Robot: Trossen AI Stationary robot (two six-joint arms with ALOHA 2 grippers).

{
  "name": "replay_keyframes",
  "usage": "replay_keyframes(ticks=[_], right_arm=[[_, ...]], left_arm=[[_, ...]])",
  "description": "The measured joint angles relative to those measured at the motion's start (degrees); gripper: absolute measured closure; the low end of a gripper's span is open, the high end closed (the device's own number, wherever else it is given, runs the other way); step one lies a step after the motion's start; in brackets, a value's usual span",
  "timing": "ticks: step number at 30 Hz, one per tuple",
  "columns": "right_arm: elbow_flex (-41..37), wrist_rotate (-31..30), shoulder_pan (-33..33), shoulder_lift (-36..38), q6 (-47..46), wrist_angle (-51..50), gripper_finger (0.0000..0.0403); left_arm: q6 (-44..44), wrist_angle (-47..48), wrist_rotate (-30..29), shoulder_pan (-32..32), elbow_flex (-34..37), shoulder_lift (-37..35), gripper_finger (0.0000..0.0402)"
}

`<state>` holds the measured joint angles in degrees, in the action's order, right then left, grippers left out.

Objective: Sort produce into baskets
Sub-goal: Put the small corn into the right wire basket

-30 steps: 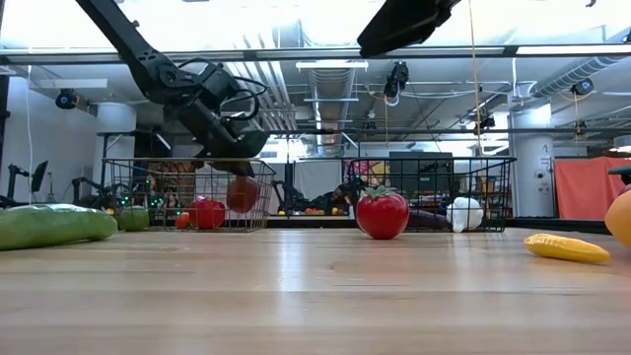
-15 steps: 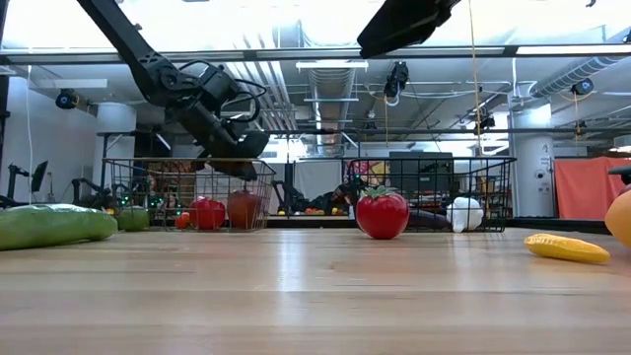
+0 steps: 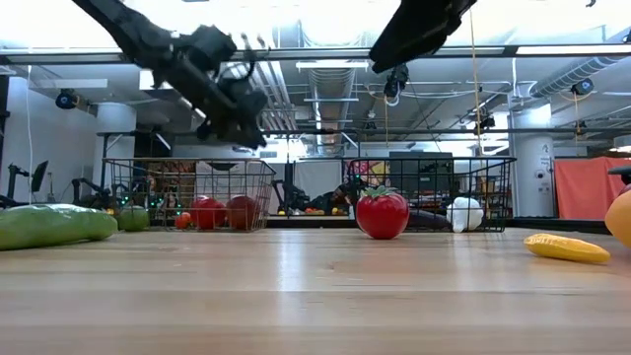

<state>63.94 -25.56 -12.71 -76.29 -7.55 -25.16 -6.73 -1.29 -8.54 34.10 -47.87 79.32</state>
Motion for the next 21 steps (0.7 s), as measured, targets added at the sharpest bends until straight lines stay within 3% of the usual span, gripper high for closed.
replay_keyframes(ticks=[5,11,14,18,21], right_arm=[[0.0,0.0,0.0,0.0,-3.7,-2.7,0.0099],[0.0,0.1,0.0,0.0,-10.5,-6.8,0.0102],[0.3,0.9,0.0,0.0,-14.4,-9.5,0.0105],[0.4,5.8,0.0,0.0,-19.8,-10.8,0.0106],[0.4,11.7,0.0,-0.2,-24.8,-11.0,0.0106]], left_arm=[[0.0,3.6,-2.0,-8.8,0.1,-5.4,0.0274],[-0.7,7.9,-12.0,-21.5,0.6,-8.9,0.0274],[-2.3,9.4,-14.2,-27.2,0.8,-9.3,0.0274],[-4.5,10.9,-15.8,-34.2,0.8,-8.9,0.0274],[-6.0,11.8,-20.2,-39.0,0.8,-8.6,0.0274]])
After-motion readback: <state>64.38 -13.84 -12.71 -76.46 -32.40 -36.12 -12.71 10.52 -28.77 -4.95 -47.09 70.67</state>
